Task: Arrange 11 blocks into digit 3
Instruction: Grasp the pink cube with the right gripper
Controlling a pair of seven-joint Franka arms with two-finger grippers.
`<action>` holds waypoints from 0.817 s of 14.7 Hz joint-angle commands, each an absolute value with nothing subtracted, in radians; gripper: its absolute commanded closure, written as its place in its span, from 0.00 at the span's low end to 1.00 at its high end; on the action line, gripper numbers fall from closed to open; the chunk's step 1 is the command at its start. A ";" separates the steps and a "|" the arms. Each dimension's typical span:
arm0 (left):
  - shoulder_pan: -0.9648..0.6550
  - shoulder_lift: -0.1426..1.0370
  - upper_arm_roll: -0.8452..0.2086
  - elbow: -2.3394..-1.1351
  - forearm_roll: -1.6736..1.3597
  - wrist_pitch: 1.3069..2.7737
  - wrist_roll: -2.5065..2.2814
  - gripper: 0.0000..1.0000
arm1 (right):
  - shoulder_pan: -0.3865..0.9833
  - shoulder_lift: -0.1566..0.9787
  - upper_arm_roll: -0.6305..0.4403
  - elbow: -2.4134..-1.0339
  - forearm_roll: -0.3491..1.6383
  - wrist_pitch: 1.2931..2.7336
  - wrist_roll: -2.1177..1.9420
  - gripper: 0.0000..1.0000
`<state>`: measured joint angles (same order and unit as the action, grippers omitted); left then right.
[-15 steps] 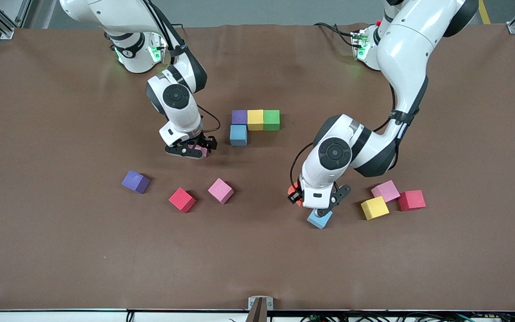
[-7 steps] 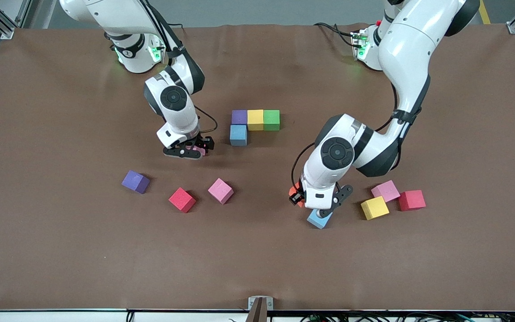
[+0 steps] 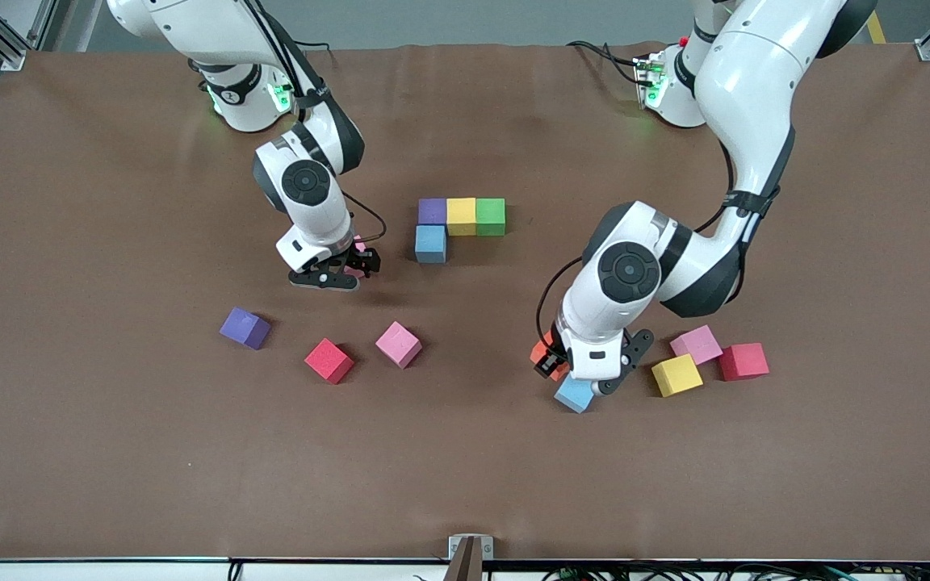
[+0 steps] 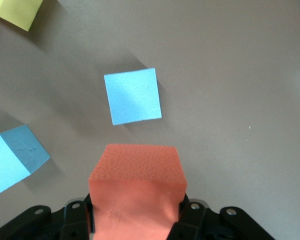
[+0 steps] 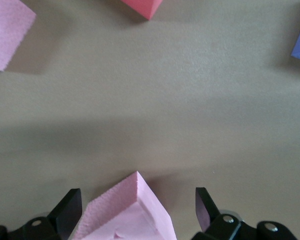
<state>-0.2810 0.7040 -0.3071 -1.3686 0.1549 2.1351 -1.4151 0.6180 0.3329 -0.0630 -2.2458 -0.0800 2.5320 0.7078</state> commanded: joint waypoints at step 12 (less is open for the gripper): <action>-0.276 0.689 -0.311 -1.394 0.146 2.121 -1.419 0.99 | 0.610 0.249 -0.046 -2.319 -0.103 2.517 1.089 0.00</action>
